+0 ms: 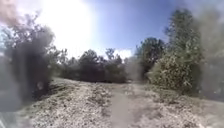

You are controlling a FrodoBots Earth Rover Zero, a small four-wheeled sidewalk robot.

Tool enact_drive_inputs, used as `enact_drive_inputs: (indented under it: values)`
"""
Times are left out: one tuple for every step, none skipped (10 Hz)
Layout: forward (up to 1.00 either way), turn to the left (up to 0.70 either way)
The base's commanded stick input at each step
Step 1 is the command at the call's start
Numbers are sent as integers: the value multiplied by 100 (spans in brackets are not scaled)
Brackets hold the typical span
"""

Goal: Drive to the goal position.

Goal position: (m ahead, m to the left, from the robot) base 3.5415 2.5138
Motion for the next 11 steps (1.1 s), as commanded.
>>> enact_drive_inputs:
  values:
    - [30,0]
    - [30,0]
    - [30,0]
    - [30,0]
    - [30,0]
    - [30,0]
    - [30,0]
    - [30,0]
    - [30,0]
    - [30,0]
    - [30,0]
